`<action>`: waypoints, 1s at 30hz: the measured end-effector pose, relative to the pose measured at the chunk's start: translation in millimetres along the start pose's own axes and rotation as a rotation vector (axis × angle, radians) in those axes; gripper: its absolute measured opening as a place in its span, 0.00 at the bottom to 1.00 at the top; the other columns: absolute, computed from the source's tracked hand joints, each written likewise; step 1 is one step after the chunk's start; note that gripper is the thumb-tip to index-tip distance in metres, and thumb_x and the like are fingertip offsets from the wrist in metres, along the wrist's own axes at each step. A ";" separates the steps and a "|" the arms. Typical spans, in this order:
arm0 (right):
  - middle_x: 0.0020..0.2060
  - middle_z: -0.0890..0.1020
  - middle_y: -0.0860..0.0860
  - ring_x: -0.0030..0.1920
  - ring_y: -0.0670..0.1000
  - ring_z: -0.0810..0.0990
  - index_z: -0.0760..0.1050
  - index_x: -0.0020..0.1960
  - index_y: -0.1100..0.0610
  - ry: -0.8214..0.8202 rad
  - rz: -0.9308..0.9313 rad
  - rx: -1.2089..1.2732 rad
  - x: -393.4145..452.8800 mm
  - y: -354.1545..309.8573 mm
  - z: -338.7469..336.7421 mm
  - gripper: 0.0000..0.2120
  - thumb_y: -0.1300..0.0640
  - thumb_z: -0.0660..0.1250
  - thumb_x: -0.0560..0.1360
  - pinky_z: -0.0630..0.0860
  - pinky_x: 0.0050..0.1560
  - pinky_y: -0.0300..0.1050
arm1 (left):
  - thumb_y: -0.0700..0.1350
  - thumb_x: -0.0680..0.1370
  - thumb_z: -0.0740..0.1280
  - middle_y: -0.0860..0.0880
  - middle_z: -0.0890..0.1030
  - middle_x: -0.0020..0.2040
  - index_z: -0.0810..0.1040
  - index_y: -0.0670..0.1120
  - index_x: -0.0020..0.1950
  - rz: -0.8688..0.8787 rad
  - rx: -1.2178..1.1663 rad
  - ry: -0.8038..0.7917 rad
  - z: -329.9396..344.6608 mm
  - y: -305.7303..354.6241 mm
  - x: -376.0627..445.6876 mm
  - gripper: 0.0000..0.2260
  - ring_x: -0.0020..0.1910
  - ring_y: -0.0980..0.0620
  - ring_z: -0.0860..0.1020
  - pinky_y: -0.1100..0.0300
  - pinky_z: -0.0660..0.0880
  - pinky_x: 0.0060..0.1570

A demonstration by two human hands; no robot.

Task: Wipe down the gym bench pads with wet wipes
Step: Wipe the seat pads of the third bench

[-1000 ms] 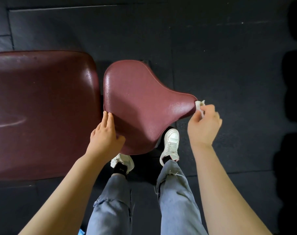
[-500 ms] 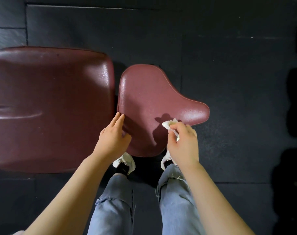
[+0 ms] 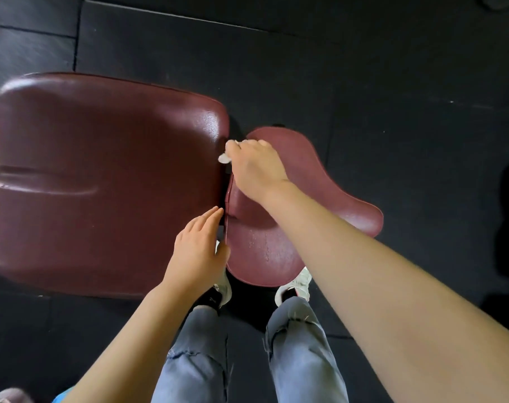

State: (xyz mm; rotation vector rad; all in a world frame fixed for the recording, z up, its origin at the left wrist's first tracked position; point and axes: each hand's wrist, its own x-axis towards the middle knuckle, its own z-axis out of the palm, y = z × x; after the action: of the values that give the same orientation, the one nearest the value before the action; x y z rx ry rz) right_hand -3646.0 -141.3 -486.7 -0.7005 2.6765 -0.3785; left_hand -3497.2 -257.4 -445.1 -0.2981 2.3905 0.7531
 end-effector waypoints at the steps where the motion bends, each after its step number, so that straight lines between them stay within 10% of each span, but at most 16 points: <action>1: 0.47 0.83 0.57 0.49 0.61 0.80 0.73 0.54 0.58 0.034 -0.005 -0.018 1.9 3.8 1.2 0.10 0.64 0.59 0.75 0.69 0.47 0.51 | 0.40 0.76 0.66 0.50 0.66 0.77 0.65 0.46 0.77 0.013 0.006 -0.010 -0.9 -0.8 0.3 0.29 0.76 0.47 0.63 0.48 0.61 0.73; 7: 0.47 0.82 0.59 0.49 0.63 0.80 0.72 0.55 0.59 0.229 0.803 0.221 -12.6 81.1 -3.5 0.08 0.60 0.60 0.77 0.73 0.44 0.51 | 0.39 0.76 0.65 0.51 0.69 0.75 0.67 0.46 0.76 0.008 -0.031 0.000 -9.2 -8.3 0.0 0.28 0.73 0.46 0.65 0.48 0.63 0.72; 14: 0.45 0.83 0.57 0.47 0.61 0.79 0.74 0.53 0.57 -0.054 -0.008 0.032 -4.3 -20.8 12.5 0.10 0.64 0.60 0.73 0.66 0.47 0.51 | 0.47 0.71 0.57 0.53 0.70 0.74 0.69 0.47 0.75 -0.009 -0.046 0.000 -12.2 -12.9 0.5 0.30 0.72 0.47 0.67 0.49 0.64 0.71; 22: 0.40 0.82 0.63 0.43 0.65 0.80 0.73 0.49 0.63 0.237 0.812 0.051 -82.1 80.8 -4.1 0.07 0.65 0.62 0.71 0.70 0.45 0.53 | 0.46 0.71 0.60 0.51 0.73 0.72 0.72 0.46 0.73 0.058 -0.035 0.036 -9.4 -24.6 -1.5 0.29 0.69 0.45 0.71 0.44 0.68 0.67; 25: 0.38 0.83 0.58 0.38 0.63 0.82 0.76 0.49 0.59 0.345 0.669 0.123 -43.8 15.2 10.3 0.11 0.65 0.64 0.68 0.73 0.38 0.49 | 0.46 0.72 0.58 0.52 0.73 0.72 0.71 0.47 0.73 0.035 -0.045 0.026 -9.1 -23.1 -1.5 0.28 0.70 0.46 0.69 0.45 0.67 0.69; 30: 0.46 0.85 0.51 0.47 0.58 0.80 0.77 0.52 0.53 0.070 0.172 0.171 -26.0 -43.4 31.2 0.16 0.64 0.60 0.68 0.67 0.47 0.50 | 0.37 0.74 0.65 0.53 0.71 0.74 0.69 0.49 0.75 0.048 -0.027 0.000 -7.3 -26.5 -2.3 0.28 0.71 0.46 0.67 0.46 0.65 0.70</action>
State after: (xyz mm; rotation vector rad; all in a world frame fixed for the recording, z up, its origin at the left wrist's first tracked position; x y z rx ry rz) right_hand -3594.3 -169.7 -493.4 -0.4099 2.7032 -0.5871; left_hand -3488.9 -283.2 -450.7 -0.2524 2.3962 0.8084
